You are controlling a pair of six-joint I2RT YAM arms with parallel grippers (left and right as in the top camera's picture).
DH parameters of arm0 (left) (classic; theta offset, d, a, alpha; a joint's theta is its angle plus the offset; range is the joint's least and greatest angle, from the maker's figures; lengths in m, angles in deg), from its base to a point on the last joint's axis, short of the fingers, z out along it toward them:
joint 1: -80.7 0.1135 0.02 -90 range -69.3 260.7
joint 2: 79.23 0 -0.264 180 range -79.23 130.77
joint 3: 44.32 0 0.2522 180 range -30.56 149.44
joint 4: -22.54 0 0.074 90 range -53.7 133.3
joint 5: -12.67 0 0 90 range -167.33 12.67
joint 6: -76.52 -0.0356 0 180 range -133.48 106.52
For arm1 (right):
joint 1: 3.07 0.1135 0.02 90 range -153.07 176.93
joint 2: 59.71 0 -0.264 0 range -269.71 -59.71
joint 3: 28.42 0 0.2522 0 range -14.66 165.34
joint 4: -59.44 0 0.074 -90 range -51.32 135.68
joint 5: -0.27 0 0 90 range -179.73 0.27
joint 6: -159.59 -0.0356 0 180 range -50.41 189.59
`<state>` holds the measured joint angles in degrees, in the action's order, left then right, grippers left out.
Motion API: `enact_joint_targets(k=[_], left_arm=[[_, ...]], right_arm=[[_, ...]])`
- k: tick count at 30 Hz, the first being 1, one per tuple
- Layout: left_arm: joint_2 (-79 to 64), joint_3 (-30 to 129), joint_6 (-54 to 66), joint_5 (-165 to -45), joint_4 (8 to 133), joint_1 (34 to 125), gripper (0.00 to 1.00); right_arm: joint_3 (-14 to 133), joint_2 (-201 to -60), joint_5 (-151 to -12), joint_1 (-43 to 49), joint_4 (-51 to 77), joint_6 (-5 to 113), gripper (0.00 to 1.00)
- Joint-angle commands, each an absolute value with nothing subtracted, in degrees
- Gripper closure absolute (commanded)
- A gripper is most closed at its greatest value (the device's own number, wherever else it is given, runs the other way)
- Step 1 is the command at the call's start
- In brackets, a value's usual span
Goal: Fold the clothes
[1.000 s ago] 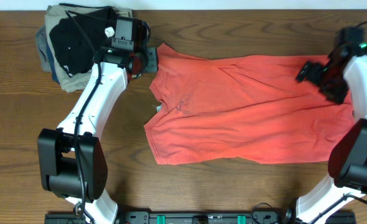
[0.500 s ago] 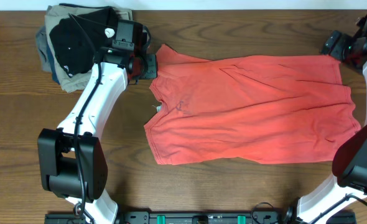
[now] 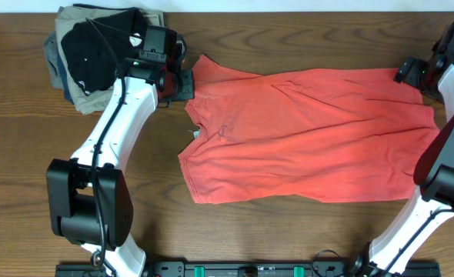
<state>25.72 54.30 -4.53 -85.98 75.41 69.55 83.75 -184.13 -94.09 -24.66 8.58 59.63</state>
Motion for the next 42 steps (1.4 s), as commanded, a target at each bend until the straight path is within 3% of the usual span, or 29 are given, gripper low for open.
enact_joint_targets(k=[1, 6, 12, 14, 18, 24, 32, 42], left_arm=[[25.1, 54.6, -4.9, -85.8, 76.1, 69.5, 0.94], [25.1, 54.6, -4.9, -85.8, 76.1, 69.5, 0.94], [25.1, 54.5, -4.9, -85.9, 76.2, 69.5, 0.94], [25.1, 54.4, -4.9, -85.8, 76.1, 69.5, 0.94], [25.2, 54.4, -4.9, -85.8, 76.1, 69.5, 0.94], [25.2, 54.4, -4.9, -85.8, 76.1, 69.5, 0.94], [25.2, 54.4, -4.9, -85.8, 76.1, 69.5, 0.94], [25.2, 54.4, -4.9, -85.8, 76.1, 69.5, 0.94]], right_arm=[[84.6, -185.5, -92.8, -25.8, 10.8, 60.5, 0.01], [84.6, -187.4, -88.0, -26.4, 15.1, 60.4, 0.06], [84.6, -190.5, -86.5, -26.4, 18.8, 58.7, 0.3], [84.6, -191.4, -86.1, -26.4, 19.6, 58.0, 0.31], [84.6, -192.6, -86.4, -26.4, 21.0, 57.4, 0.23], [84.6, -193.2, -86.4, -26.5, 22.6, 56.3, 0.25], [84.6, -193.2, -86.5, -26.5, 24.7, 56.3, 0.33], [84.5, -193.5, -89.2, -26.5, 24.7, 56.4, 0.54]])
